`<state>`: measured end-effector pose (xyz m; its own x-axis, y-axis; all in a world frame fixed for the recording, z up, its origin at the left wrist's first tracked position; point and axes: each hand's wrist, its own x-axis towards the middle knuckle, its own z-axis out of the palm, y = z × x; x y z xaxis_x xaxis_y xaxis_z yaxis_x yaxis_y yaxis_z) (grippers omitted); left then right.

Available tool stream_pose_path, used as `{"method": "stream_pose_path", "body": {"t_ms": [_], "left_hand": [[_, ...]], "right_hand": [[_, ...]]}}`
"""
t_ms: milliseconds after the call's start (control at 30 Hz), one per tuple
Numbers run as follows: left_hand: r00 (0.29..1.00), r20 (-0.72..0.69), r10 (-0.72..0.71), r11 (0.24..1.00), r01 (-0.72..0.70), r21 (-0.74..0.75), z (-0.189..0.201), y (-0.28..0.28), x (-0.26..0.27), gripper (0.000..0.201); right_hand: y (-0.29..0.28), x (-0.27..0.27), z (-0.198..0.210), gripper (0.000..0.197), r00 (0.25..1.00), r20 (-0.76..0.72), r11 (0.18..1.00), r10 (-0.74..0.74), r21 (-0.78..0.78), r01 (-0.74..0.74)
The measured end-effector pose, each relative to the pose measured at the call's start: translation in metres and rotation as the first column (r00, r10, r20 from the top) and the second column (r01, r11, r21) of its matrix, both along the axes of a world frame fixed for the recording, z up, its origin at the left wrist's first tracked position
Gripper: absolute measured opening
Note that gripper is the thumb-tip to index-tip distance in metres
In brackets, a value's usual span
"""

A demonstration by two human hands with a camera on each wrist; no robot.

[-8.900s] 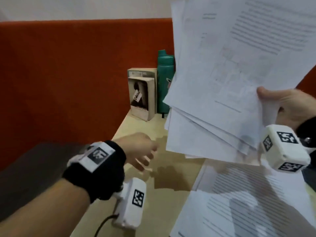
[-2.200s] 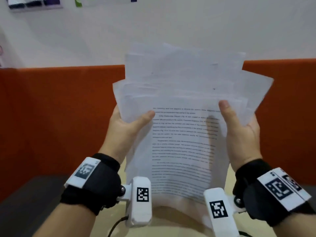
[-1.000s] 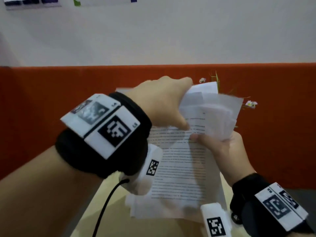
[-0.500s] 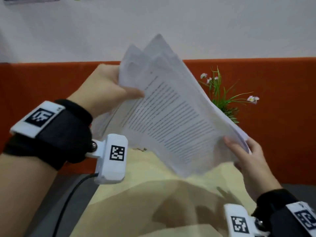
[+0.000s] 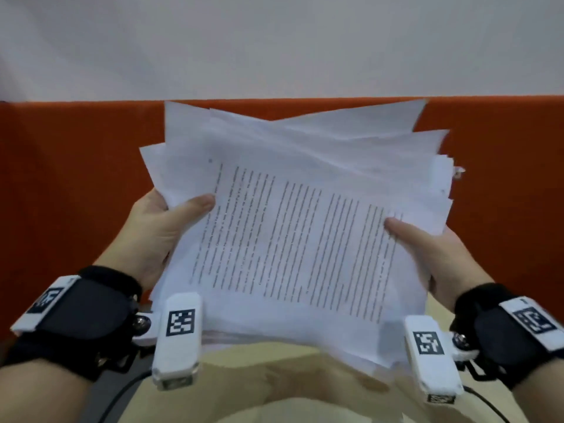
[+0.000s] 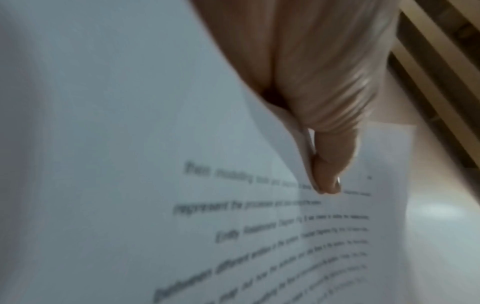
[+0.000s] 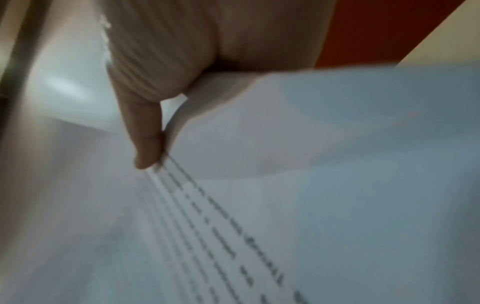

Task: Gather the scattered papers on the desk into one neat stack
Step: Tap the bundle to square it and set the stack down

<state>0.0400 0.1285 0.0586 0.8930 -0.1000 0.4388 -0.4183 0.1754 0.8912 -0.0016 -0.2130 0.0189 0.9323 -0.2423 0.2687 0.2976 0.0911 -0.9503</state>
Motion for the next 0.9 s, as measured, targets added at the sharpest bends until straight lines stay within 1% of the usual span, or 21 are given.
{"method": "stream_pose_path", "body": {"t_ms": [67, 133, 200, 267, 367, 433, 500, 567, 633, 667, 700, 733, 800, 833, 900], "left_hand": [[1.000, -0.017, 0.022, 0.998, -0.020, 0.066, -0.006, -0.003, -0.001, 0.047], [0.998, -0.018, 0.059, 0.989, -0.056, 0.140, -0.008, -0.004, 0.000, 0.041], [0.994, -0.029, 0.107, 0.987, -0.103, 0.124, -0.011, -0.003, 0.000, 0.045], [0.987, -0.053, 0.155, 0.983, -0.148, 0.111, -0.023, 0.000, -0.003, 0.057], [0.975, -0.153, 0.162, 0.973, -0.132, 0.191, -0.058, -0.003, -0.009, 0.070], [0.951, -0.218, 0.219, 0.962, -0.174, 0.209, -0.075, -0.009, -0.010, 0.066], [0.934, -0.191, 0.301, 0.944, -0.264, 0.196, -0.077, -0.016, -0.012, 0.052], [0.927, -0.120, 0.355, 0.930, -0.337, 0.144, -0.070, -0.019, -0.013, 0.044], [0.928, -0.094, 0.362, 0.931, -0.353, 0.094, -0.068, -0.018, -0.012, 0.052], [0.929, -0.115, 0.352, 0.934, -0.340, 0.108, -0.070, -0.016, -0.012, 0.058], [0.929, -0.154, 0.337, 0.938, -0.317, 0.142, -0.075, -0.015, -0.013, 0.059], [0.929, -0.194, 0.316, 0.942, -0.283, 0.181, -0.081, -0.013, -0.014, 0.052], [0.928, -0.239, 0.286, 0.946, -0.235, 0.224, -0.090, -0.014, -0.018, 0.030], [0.931, -0.234, 0.279, 0.949, -0.231, 0.215, -0.091, -0.015, -0.019, 0.026], [0.944, -0.178, 0.278, 0.954, -0.250, 0.165, -0.088, -0.018, -0.020, 0.026]], "right_hand": [[0.006, -0.004, 0.004, 0.069, 0.997, 0.068, 0.998, -0.026, -0.050, 0.029], [0.008, -0.007, 0.006, 0.053, 0.992, 0.112, 0.990, -0.061, -0.120, 0.075], [0.009, -0.011, 0.003, 0.047, 0.988, 0.131, 0.983, -0.085, -0.151, 0.105], [0.012, -0.017, -0.010, 0.041, 0.987, 0.131, 0.982, -0.096, -0.147, 0.115], [0.016, -0.023, -0.040, 0.045, 0.994, 0.061, 0.987, -0.094, -0.121, 0.101], [0.019, -0.023, -0.051, 0.046, 0.996, 0.024, 0.990, -0.089, -0.112, 0.091], [0.022, -0.019, -0.051, 0.039, 0.992, 0.038, 0.988, -0.119, -0.094, 0.122], [0.024, -0.017, -0.041, 0.029, 0.979, 0.099, 0.980, -0.180, -0.067, 0.187], [0.024, -0.016, -0.038, 0.029, 0.964, 0.154, 0.974, -0.215, -0.044, 0.224], [0.024, -0.016, -0.041, 0.032, 0.966, 0.151, 0.975, -0.208, -0.041, 0.217], [0.025, -0.016, -0.046, 0.035, 0.974, 0.128, 0.980, -0.185, -0.045, 0.192], [0.026, -0.018, -0.053, 0.038, 0.984, 0.101, 0.986, -0.148, -0.060, 0.154], [0.030, -0.018, -0.064, 0.041, 0.993, 0.055, 0.985, -0.107, -0.133, 0.114], [0.033, -0.018, -0.064, 0.040, 0.992, 0.057, 0.976, -0.114, -0.179, 0.122], [0.039, -0.017, -0.051, 0.032, 0.984, 0.116, 0.955, -0.135, -0.250, 0.160]]}}
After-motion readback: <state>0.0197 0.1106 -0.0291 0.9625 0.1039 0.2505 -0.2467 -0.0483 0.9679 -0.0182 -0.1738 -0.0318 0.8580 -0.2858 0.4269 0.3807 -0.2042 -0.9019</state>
